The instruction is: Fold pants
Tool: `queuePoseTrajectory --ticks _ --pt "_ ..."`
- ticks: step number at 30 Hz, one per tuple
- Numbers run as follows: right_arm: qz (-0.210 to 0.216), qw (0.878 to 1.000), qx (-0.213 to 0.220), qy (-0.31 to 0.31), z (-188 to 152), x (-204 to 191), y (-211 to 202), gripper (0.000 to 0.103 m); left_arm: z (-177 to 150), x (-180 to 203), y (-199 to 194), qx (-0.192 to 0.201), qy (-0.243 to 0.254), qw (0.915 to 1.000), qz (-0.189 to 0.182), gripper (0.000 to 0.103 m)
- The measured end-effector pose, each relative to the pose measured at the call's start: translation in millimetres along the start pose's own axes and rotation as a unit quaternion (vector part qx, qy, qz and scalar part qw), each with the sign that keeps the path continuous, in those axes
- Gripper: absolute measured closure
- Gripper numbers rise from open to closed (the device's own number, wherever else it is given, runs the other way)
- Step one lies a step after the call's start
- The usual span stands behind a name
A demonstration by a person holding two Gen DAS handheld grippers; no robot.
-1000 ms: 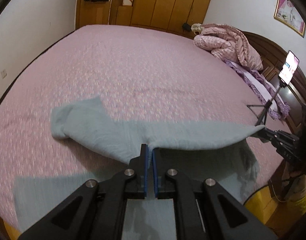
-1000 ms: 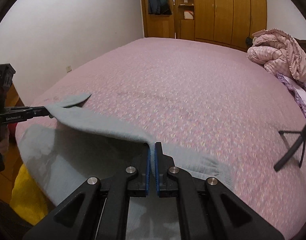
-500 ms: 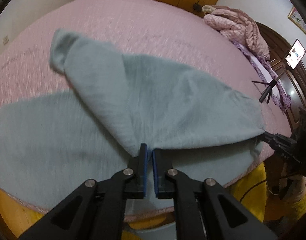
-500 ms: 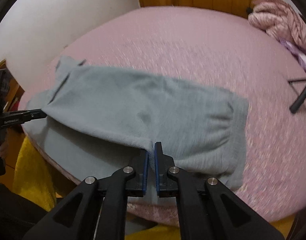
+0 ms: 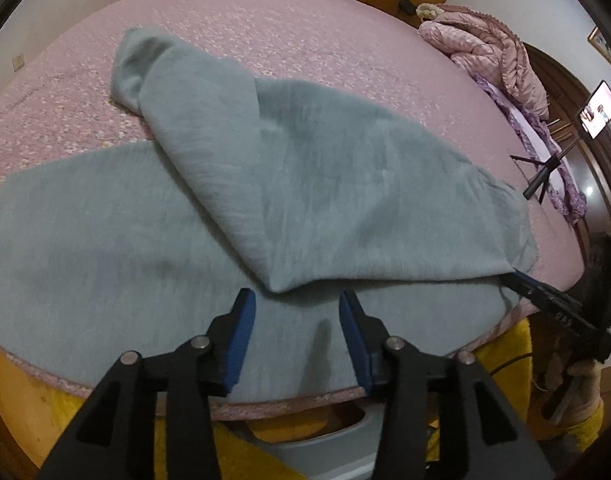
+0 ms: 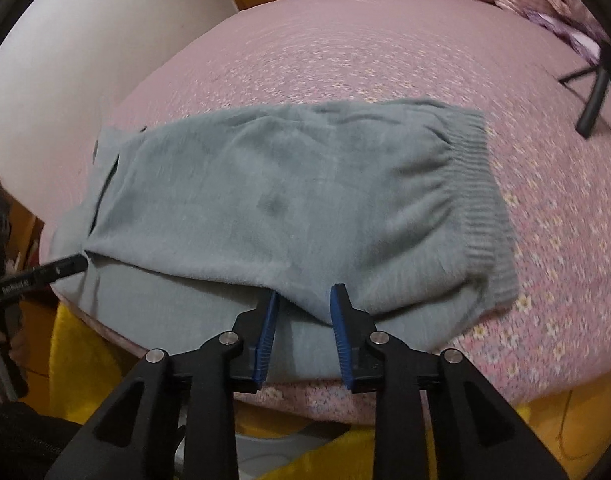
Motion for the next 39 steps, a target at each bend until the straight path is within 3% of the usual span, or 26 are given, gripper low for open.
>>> queuePoseTrajectory --ticks 6,9,15,19,31,32,35,37,38,39 --pt "-0.011 0.999 0.009 0.043 3 20 -25 0.073 1 -12 -8 0.010 -0.041 0.9990 -0.014 0.054" --pt "-0.023 0.997 0.019 0.075 13 31 -39 0.065 7 -22 -8 0.018 -0.064 0.9978 -0.008 0.054" --pt "-0.034 0.984 0.045 0.171 45 63 -64 0.063 27 -33 -6 0.041 -0.083 0.9957 0.007 0.054" --pt "-0.021 0.973 0.045 0.228 54 82 -72 0.062 32 -32 2 0.040 -0.087 0.9954 0.007 0.054" --pt "-0.030 0.971 0.041 0.233 117 82 -72 0.062 36 -29 27 0.041 -0.091 0.9941 0.041 0.055" --pt "-0.031 0.972 0.042 0.231 122 78 -73 0.062 37 -27 27 0.041 -0.086 0.9946 0.040 0.056" --pt "-0.034 0.972 0.044 0.230 136 68 -76 0.062 40 -20 29 0.046 -0.074 0.9956 0.034 0.073" --pt "-0.038 0.973 0.045 0.224 129 62 -75 0.063 41 -21 28 0.051 -0.067 0.9955 0.042 0.092" --pt "-0.040 0.974 0.049 0.217 116 58 -74 0.066 42 -22 25 0.055 -0.069 0.9954 0.037 0.094" --pt "-0.044 0.976 0.050 0.209 126 56 -78 0.069 43 -23 21 0.059 -0.073 0.9950 0.033 0.096"
Point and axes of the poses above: each gripper's, at about its wrist camera, not at the fingertips, and y roughly the way its jaws point, x to its right, z to its top, the point moved 4 cm from there along y, roughly the way its jaws point, and after that the axes turned 13 degrees about x, right-handed, at the moved point
